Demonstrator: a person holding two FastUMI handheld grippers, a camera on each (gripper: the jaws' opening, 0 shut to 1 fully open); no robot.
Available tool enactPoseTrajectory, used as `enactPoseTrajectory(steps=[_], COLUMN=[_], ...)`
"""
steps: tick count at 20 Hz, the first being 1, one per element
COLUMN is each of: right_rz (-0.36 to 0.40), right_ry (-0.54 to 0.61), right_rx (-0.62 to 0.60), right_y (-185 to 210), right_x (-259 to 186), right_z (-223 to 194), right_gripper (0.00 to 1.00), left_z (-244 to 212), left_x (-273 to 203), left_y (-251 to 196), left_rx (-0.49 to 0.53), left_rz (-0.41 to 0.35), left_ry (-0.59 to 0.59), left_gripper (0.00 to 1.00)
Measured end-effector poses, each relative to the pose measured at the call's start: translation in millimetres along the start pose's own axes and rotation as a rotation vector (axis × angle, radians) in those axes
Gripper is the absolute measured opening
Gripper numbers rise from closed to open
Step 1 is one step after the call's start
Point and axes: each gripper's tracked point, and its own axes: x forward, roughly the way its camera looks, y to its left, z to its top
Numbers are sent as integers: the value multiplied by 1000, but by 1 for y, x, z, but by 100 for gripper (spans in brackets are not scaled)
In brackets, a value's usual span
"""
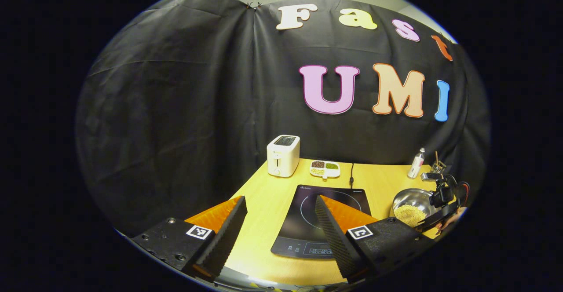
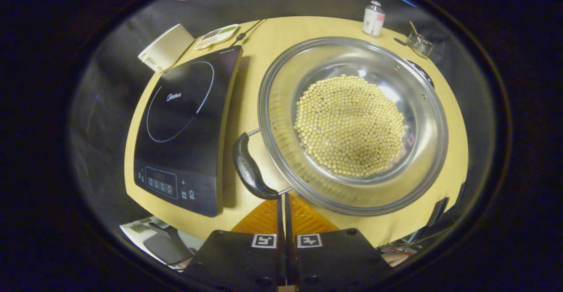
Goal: First push the handle of the pot to place it horizontally, then grasp the pot with both hands and set it on the induction cooktop.
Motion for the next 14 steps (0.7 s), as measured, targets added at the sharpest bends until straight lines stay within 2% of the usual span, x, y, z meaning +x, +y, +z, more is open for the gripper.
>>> enactPoseTrajectory(steps=[1,2,4,5,6,8,9,12,14], right_rz=[2,4,8,12,18,32,37,48,48], right_ry=[0,-2,-6,-6,-9,-8,-8,-14,-11], right_rx=[13,22,31,30,33,43,50,60,57], right_y=[3,6,15,18,21,27,30,37,40], right_x=[2,4,7,9,11,13,15,19,21], right_z=[3,9,16,21,25,32,36,48,52], right_gripper=[3,0,3,0,3,2,2,0,2], left_z=[0,0,-1,-3,-3,-4,-5,-8,-9], left_x=[0,1,1,1,2,1,1,3,4], left_y=[1,2,3,4,6,7,8,9,9], left_rx=[0,-1,-3,-3,-1,4,7,4,-4], left_rz=[1,2,6,10,14,16,18,19,20], left_ry=[2,3,6,8,9,13,17,26,31], left_gripper=[94,93,96,96,94,96,93,96,96])
